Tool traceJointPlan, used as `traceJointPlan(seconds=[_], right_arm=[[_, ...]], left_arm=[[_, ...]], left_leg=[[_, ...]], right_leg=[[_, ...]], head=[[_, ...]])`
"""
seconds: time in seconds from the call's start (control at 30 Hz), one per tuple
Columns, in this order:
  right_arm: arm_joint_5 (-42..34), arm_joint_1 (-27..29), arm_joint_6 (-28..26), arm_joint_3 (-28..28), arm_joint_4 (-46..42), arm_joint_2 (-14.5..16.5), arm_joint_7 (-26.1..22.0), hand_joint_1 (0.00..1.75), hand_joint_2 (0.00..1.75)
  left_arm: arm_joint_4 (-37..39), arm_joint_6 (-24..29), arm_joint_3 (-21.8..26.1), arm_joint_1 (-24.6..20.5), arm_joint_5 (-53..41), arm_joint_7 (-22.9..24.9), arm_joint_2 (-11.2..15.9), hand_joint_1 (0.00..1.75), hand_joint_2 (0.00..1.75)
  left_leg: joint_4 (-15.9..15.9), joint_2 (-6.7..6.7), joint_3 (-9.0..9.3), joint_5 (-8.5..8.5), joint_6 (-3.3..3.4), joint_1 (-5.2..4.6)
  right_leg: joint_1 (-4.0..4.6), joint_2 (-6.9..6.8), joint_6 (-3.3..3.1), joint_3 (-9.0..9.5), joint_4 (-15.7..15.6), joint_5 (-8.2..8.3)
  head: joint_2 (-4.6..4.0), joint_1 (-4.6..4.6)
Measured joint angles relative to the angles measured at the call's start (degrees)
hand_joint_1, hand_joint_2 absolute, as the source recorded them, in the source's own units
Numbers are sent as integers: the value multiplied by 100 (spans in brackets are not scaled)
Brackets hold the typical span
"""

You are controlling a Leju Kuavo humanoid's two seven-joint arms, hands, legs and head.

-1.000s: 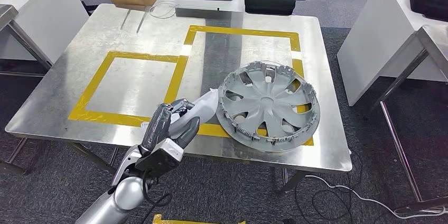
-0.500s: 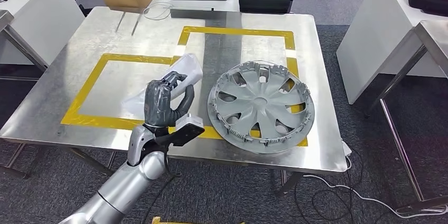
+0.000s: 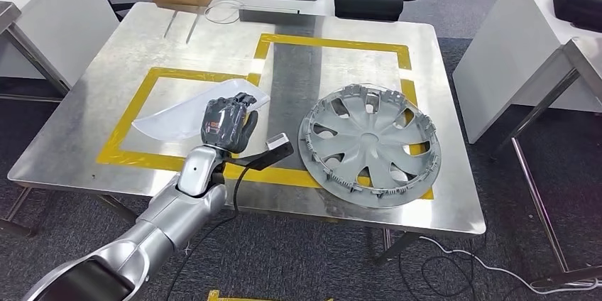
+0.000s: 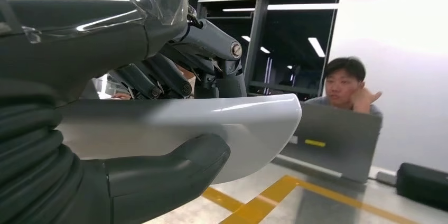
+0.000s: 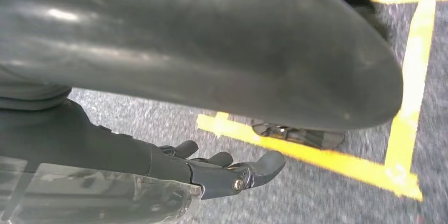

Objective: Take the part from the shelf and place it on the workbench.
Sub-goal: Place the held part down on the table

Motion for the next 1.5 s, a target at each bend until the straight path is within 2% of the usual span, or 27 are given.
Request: traceJointPlan(seconds=[0.03,0.07,0.13,0.2,0.23,0.3,0.37,0.4,0.47,0.5,0.53,0.57,0.67,0.73,0.8,0.87,0.93,1.0,1.03,1.07,1.1,1.13,1.2,1.23,1.37,1.43,1.5], right_arm=[[-15,4,17,3,1,-8,3,0,0],[-28,8,25,4,1,-16,5,0,0],[-61,7,35,7,1,-35,8,0,0],[-94,8,39,8,3,-47,9,0,0],[-109,13,39,8,4,-50,11,0,0],[-133,28,41,8,8,-45,17,0,0],[-152,37,44,8,10,-45,15,0,0],[-157,37,45,8,11,-44,10,0,0],[-143,39,26,13,12,-48,0,0,0],[-122,41,12,21,12,-49,-3,0,0],[-95,42,-3,36,12,-50,-3,0,0],[-63,41,-15,56,12,-50,-2,0,0],[7,31,-41,131,12,-45,17,0,0],[9,32,-46,160,12,-44,47,0,0],[-8,34,-49,179,11,-46,73,0,0],[-36,31,-65,189,11,-54,82,0,0],[-63,33,-91,191,12,-63,86,0,0],[-84,44,-114,192,12,-66,95,0,0],[-92,50,-124,192,12,-69,99,0,0],[-102,55,-131,192,12,-73,102,0,0],[-113,58,-136,191,12,-79,102,0,0],[-130,58,-139,191,12,-84,103,0,0],[-177,55,-142,190,12,-90,103,0,0],[-200,53,-142,190,12,-90,104,0,0],[-232,56,-142,189,12,-80,104,0,0],[-240,57,-142,188,12,-74,102,0,0],[-256,63,-138,187,12,-74,100,0,0]], left_arm=[[88,-19,13,-41,9,37,-27,175,175],[153,-28,31,-80,31,55,-53,175,175],[248,-39,82,-179,92,79,-112,175,175],[322,-50,141,-282,136,103,-158,175,175],[361,-60,166,-323,151,119,-173,175,175],[430,-84,212,-382,183,156,-199,175,175],[480,-95,265,-440,215,174,-218,175,175],[507,-94,293,-470,230,169,-223,175,175],[573,-92,328,-509,263,153,-225,175,175],[612,-92,337,-511,277,144,-223,175,175],[649,-92,343,-509,288,135,-221,175,175],[681,-91,351,-508,296,125,-220,175,175],[720,-85,385,-547,299,101,-238,175,175],[733,-82,405,-595,303,95,-270,175,175],[751,-80,423,-615,316,80,-291,175,175],[761,-79,433,-621,336,55,-307,175,175],[766,-81,434,-633,349,27,-334,175,175],[787,-86,432,-617,350,3,-359,175,175],[801,-87,432,-597,352,-4,-366,175,175],[812,-88,431,-579,354,-8,-369,175,175],[817,-87,431,-567,356,-10,-371,175,175],[819,-87,431,-563,358,-13,-372,175,175],[822,-86,431,-565,366,-16,-373,175,175],[826,-86,431,-563,371,-17,-371,175,175],[850,-86,433,-548,396,-28,-359,175,175],[857,-86,433,-549,406,-58,-354,175,175],[878,-88,432,-530,433,-116,-349,175,175]], left_leg=[[2,-4,1,-2,6,-22],[5,-10,4,-4,7,-38],[28,-26,1,-16,-1,-59],[75,-36,-22,-48,-29,-88],[91,-37,-33,-60,-43,-96],[107,-35,-44,-78,-75,-94],[275,-29,-119,-205,-142,-72],[517,-26,-227,-348,-188,-48],[1294,-20,-586,-709,-284,15],[1641,-18,-761,-821,-319,46],[1802,-12,-856,-823,-342,74],[1718,3,-833,-711,-355,98],[554,203,-290,-148,-330,101],[154,293,-110,-62,-266,49],[125,200,-101,-65,-181,12],[52,102,-40,-12,-86,24],[-5,2,-4,32,-17,40],[-6,-96,-12,37,4,15],[-4,-138,-13,36,9,1],[0,-174,-11,34,11,-10],[6,-210,-6,30,9,-16],[18,-242,-4,21,0,-19],[61,-284,-21,-13,-37,-42],[78,-291,-36,-27,-57,-51],[174,-243,-95,-120,-141,-37],[646,-134,-304,-399,-225,-3],[1456,-56,-684,-748,-299,46]], right_leg=[[1,0,22,-68,103,5],[4,-1,56,-11,-54,105],[22,-2,96,359,-877,437],[54,-3,48,662,-1503,659],[71,-2,8,715,-1605,691],[62,-1,-48,730,-1614,712],[19,-1,-96,752,-1634,721],[-5,-1,-114,765,-1641,722],[-6,-5,-128,774,-1639,715],[-6,-15,-129,776,-1638,713],[-8,-27,-129,781,-1637,710],[-9,-44,-130,790,-1636,706],[10,-109,-101,839,-1637,676],[43,-180,-53,852,-1641,653],[50,-270,11,869,-1662,644],[38,-267,47,838,-1564,564],[31,-152,3,575,-999,295],[37,-72,-40,169,-180,-1],[41,-59,-32,36,55,-54],[44,-54,-3,15,41,-5],[46,-52,38,115,-224,137],[47,-48,78,303,-660,327],[60,-31,76,646,-1413,629],[71,-23,44,722,-1584,693],[56,-20,-86,750,-1638,723],[25,-24,-139,773,-1649,723],[28,-30,-164,781,-1647,716]], head=[[0,1],[0,1],[0,2],[0,-3],[0,-5],[0,-7],[0,-19],[0,-27],[0,-43],[0,-43],[0,-44],[0,-44],[0,-44],[0,-39],[0,-38],[0,-32],[0,-9],[0,8],[0,5],[0,6],[0,6],[0,6],[0,1],[0,-1],[0,-12],[0,-26],[0,-37]])
